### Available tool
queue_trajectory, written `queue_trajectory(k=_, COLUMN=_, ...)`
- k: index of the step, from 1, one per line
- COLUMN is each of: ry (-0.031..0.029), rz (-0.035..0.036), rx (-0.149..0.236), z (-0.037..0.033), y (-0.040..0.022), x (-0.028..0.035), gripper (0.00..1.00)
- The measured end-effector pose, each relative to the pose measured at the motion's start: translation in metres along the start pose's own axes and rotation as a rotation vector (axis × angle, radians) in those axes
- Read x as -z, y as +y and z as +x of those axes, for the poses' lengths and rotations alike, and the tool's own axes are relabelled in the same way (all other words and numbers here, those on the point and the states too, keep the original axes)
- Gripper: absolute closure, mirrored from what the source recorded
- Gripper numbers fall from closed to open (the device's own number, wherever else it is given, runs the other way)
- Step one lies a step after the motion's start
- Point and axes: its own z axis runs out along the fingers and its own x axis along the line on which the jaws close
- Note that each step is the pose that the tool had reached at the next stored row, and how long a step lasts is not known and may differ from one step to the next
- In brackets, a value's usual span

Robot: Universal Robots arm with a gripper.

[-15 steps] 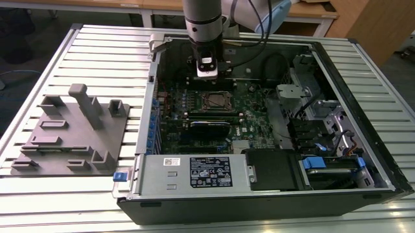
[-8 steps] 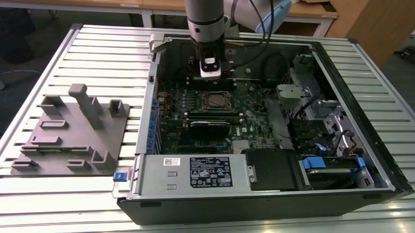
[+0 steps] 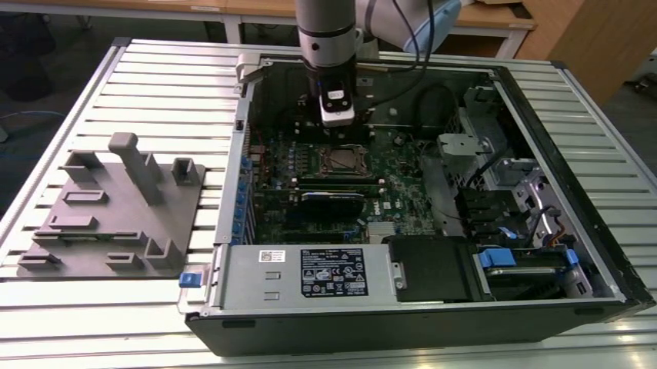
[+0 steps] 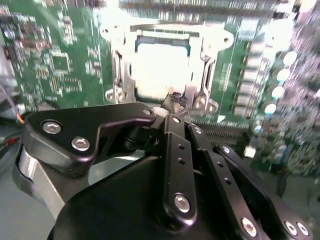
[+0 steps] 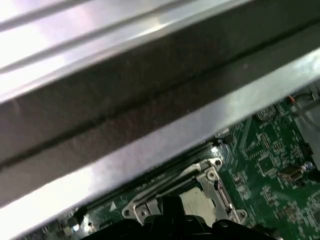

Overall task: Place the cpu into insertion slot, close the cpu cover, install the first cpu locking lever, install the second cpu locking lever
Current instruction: 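Install the first cpu locking lever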

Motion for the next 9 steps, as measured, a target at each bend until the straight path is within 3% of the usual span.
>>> queue_trajectory(k=3, ry=-0.0131, rz=0.0376, rx=0.009, z=-0.0001, y=0.0001, x=-0.0001, gripper=0.89)
queue_trajectory(k=6, ry=-0.0138, rz=0.0394, rx=0.010, z=-0.0001, y=0.0000, x=-0.0001, gripper=0.89)
queue_trajectory(k=7, ry=-0.0071, rz=0.0426, rx=0.010, z=-0.0001, y=0.0002, x=-0.0003, gripper=0.89)
queue_trajectory(k=9, ry=0.0246, rz=0.0586, rx=0.012, z=-0.0006, y=0.0003, x=-0.0006, gripper=0.89)
